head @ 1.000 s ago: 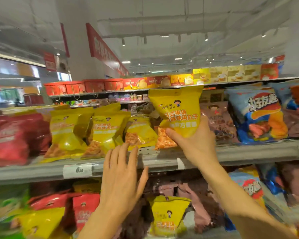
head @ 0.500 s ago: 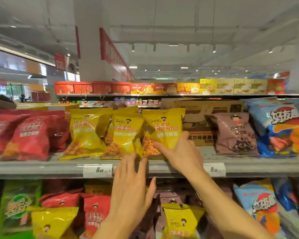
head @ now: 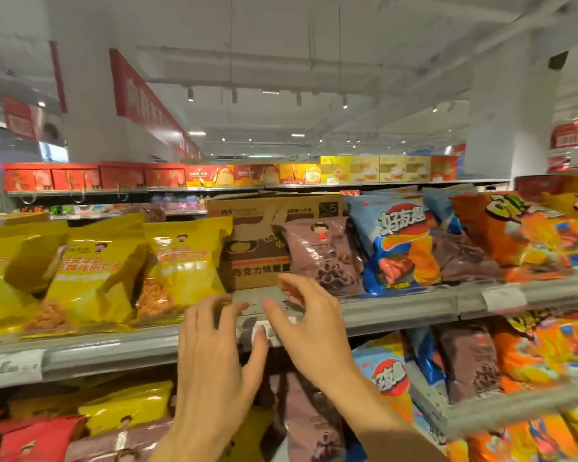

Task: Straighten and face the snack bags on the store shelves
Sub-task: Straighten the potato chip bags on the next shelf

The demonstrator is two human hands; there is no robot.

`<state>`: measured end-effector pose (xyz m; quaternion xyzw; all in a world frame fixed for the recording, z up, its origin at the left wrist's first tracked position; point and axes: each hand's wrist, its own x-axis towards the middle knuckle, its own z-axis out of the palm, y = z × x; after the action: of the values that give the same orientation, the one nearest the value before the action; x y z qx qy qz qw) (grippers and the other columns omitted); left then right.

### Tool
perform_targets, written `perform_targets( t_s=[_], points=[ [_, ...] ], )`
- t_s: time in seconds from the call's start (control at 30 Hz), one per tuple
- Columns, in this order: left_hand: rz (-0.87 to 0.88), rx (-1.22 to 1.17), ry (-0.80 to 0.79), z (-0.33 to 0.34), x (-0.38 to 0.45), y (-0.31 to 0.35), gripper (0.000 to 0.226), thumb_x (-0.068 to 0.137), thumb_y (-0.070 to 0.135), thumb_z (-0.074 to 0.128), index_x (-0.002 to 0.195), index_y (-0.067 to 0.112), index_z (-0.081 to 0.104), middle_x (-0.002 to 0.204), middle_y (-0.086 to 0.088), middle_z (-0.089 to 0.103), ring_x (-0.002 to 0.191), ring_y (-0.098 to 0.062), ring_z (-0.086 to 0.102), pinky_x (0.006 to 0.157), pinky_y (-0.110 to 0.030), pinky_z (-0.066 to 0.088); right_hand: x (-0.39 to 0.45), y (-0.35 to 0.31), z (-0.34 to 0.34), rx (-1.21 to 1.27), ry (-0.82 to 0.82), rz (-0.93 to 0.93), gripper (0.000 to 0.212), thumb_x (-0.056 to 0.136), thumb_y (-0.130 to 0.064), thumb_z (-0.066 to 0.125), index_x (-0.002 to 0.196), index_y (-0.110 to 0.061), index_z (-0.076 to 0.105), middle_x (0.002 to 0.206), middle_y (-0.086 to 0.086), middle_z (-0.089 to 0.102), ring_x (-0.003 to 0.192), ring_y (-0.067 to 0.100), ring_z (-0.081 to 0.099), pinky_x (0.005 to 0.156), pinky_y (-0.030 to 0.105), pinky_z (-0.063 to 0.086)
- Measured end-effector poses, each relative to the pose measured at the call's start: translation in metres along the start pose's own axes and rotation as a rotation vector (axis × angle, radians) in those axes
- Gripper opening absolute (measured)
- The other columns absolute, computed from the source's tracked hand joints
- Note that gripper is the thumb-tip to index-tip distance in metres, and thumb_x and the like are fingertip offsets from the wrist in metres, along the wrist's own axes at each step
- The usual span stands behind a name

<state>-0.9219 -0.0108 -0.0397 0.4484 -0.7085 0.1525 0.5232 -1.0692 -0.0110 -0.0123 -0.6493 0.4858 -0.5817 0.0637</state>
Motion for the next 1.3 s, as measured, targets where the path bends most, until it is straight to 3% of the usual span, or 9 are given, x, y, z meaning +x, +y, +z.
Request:
perform_targets(
  t_s=[0.17,0.37,0.53,0.63,0.7,0.93,1.07,1.2,1.3],
  points=[
    [-0.032,-0.116,0.019,0.053,0.003,0.074,0.035,0.088,0.040,0.057,0.115,0.017,0.058,0.116,-0.001,0.049,0.113,-0.022,0.047,0.094,-0.033,0.039,-0.002,0.055,-0.098,0.156,0.031,0.128,0.023,0.090,-0.030,0.076,0.112,-0.028,0.068,0.097,-0.010,0.070,0.091,0.007,0.069,0.081,0.028,0.059],
    [-0.079,-0.291,-0.024,0.107,0.011,0.154,0.030,0.090,0.038,0.056,0.116,0.023,0.055,0.114,0.007,0.048,0.110,-0.013,0.045,0.091,-0.015,0.032,0.005,0.126,-0.210,0.156,0.153,0.205,0.015,0.092,-0.021,0.074,0.095,-0.033,0.065,0.077,-0.011,0.069,0.070,0.001,0.065,0.059,0.011,0.047],
    [-0.196,-0.376,-0.081,0.134,0.027,0.196,0.042,0.092,0.025,0.067,0.130,0.025,0.049,0.118,0.009,0.048,0.115,-0.009,0.045,0.092,-0.014,0.032,0.015,0.157,-0.269,0.011,0.240,0.227,0.015,0.090,-0.030,0.075,0.097,-0.033,0.062,0.085,-0.012,0.068,0.080,-0.004,0.063,0.068,0.019,0.051],
    [-0.172,-0.430,-0.102,0.139,0.044,0.210,0.043,0.093,0.030,0.066,0.121,0.052,0.042,0.110,0.039,0.049,0.103,0.015,0.045,0.086,-0.001,0.033,0.032,0.167,-0.287,-0.082,0.243,0.264,0.025,0.090,-0.036,0.073,0.109,-0.025,0.062,0.108,-0.007,0.063,0.102,0.012,0.063,0.090,0.043,0.054],
    [-0.196,-0.462,-0.108,0.142,0.058,0.211,0.036,0.091,0.034,0.068,0.109,0.053,0.043,0.100,0.051,0.052,0.095,0.025,0.050,0.074,0.005,0.035,0.048,0.169,-0.291,-0.171,0.239,0.283,0.041,0.089,-0.038,0.073,0.123,-0.018,0.059,0.121,0.003,0.057,0.118,0.025,0.056,0.101,0.050,0.048],
    [-0.541,-0.595,-0.389,0.155,0.110,0.186,0.062,0.076,0.049,0.080,0.125,0.022,0.053,0.107,0.006,0.071,0.089,-0.009,0.069,0.072,-0.023,0.054,0.112,0.168,-0.290,-0.344,-0.027,0.420,0.097,0.080,-0.071,0.068,0.149,-0.008,0.039,0.145,0.011,0.052,0.132,0.031,0.051,0.106,0.044,0.046],
    [-0.606,-0.740,-0.514,0.161,0.124,0.175,0.035,0.077,0.033,0.082,0.104,0.014,0.071,0.082,0.000,0.077,0.062,-0.001,0.068,0.053,-0.013,0.048,0.139,0.175,-0.285,-0.331,-0.199,0.542,0.085,0.073,-0.075,0.071,0.129,-0.011,0.059,0.127,0.010,0.066,0.113,0.028,0.062,0.096,0.038,0.051],
    [-0.598,-0.782,-0.542,0.164,0.122,0.170,0.030,0.080,0.031,0.081,0.104,0.014,0.073,0.079,0.007,0.077,0.064,0.000,0.069,0.052,-0.010,0.047,0.145,0.189,-0.285,-0.295,-0.264,0.561,0.072,0.065,-0.072,0.079,0.113,-0.020,0.064,0.118,0.004,0.069,0.106,0.023,0.063,0.089,0.033,0.050],
    [-0.588,-0.797,-0.527,0.164,0.121,0.170,0.026,0.084,0.030,0.078,0.107,0.021,0.071,0.090,0.007,0.078,0.077,-0.003,0.072,0.057,-0.011,0.050,0.144,0.195,-0.283,-0.270,-0.249,0.526,0.084,0.063,-0.067,0.084,0.126,-0.017,0.060,0.122,0.004,0.068,0.110,0.024,0.063,0.097,0.038,0.052]
  ],
)
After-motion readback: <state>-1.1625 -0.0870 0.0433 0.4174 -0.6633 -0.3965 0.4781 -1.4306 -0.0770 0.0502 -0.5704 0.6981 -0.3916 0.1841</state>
